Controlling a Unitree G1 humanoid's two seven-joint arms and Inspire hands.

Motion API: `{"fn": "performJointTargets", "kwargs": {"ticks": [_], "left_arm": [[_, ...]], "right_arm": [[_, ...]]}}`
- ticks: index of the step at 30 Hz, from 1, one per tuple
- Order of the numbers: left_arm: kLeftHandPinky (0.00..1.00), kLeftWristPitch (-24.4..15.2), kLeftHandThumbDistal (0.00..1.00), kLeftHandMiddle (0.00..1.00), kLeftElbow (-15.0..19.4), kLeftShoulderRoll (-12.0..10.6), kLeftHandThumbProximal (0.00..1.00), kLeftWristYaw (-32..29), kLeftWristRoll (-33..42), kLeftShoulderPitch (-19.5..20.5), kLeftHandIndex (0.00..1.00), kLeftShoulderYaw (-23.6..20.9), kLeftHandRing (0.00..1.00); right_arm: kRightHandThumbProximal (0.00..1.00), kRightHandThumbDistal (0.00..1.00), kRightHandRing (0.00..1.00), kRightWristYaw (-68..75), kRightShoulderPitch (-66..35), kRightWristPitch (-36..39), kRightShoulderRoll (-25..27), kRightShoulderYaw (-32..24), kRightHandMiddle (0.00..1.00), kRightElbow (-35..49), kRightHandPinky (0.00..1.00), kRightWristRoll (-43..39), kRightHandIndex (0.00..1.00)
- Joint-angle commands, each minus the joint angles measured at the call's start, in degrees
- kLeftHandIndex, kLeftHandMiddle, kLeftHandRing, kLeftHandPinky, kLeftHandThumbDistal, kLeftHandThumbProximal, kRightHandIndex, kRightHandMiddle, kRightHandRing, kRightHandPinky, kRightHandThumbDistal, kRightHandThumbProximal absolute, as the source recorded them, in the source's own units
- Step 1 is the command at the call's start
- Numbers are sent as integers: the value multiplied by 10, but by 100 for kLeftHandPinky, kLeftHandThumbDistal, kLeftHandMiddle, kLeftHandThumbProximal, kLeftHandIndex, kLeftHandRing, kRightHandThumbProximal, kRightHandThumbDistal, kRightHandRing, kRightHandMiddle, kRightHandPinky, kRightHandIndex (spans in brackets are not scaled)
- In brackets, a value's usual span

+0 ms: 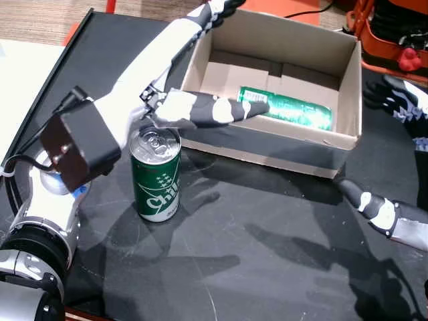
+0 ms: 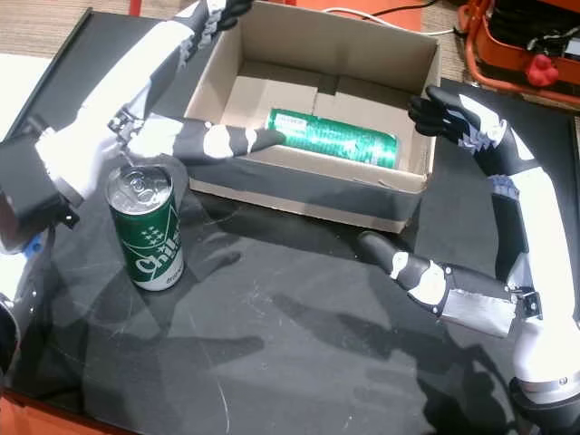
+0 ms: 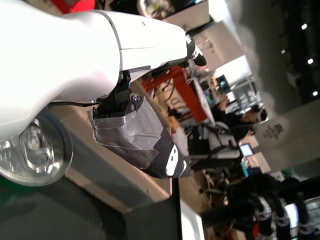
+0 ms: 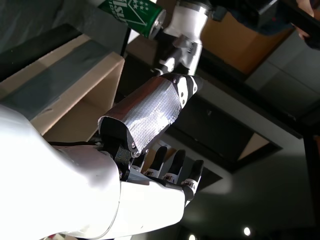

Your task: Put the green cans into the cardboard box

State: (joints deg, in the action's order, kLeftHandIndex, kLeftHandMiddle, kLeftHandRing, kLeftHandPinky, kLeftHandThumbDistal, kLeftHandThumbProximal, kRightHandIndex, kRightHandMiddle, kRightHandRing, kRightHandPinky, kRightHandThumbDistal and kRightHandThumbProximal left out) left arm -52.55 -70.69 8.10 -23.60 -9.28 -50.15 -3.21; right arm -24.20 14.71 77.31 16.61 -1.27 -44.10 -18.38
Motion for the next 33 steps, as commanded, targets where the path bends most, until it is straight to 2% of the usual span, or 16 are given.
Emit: {"fn": "performJointTargets", "kwargs": {"ticks": [1,5,10,12,17,22,27,33], "left_arm": [[100,5,90,100,-5,-5,8,-4,6,3,100,7,100],[100,4,89,100,-4,-3,8,-15,16,9,100,10,100],[100,1,87,100,-2,24,10,-22,11,14,100,18,100],[100,-1,88,100,-2,34,8,-20,11,15,100,19,100],[100,-5,89,100,-1,51,7,-2,3,15,100,26,100],[100,-5,88,100,1,67,8,6,-4,11,100,41,100],[98,-10,89,100,1,76,3,4,1,7,99,42,100],[96,-6,88,100,1,73,3,8,10,14,96,36,100]], "right_arm": [[39,98,78,-8,-13,0,2,-8,73,4,83,-13,72],[39,98,78,-19,-16,-7,2,-10,73,7,83,-24,72],[38,97,78,-36,-11,-14,4,-16,73,1,84,-28,73],[38,98,78,-43,-9,-19,2,-19,73,-2,84,-29,73],[36,96,78,-57,0,-23,-3,-28,73,-15,83,-28,73],[37,100,77,-68,9,-27,-6,-34,73,-30,82,-27,72],[37,98,77,-78,17,-26,-9,-40,73,-42,82,-26,73],[37,97,77,-103,23,-26,-15,-49,73,-51,82,-41,72]]}}
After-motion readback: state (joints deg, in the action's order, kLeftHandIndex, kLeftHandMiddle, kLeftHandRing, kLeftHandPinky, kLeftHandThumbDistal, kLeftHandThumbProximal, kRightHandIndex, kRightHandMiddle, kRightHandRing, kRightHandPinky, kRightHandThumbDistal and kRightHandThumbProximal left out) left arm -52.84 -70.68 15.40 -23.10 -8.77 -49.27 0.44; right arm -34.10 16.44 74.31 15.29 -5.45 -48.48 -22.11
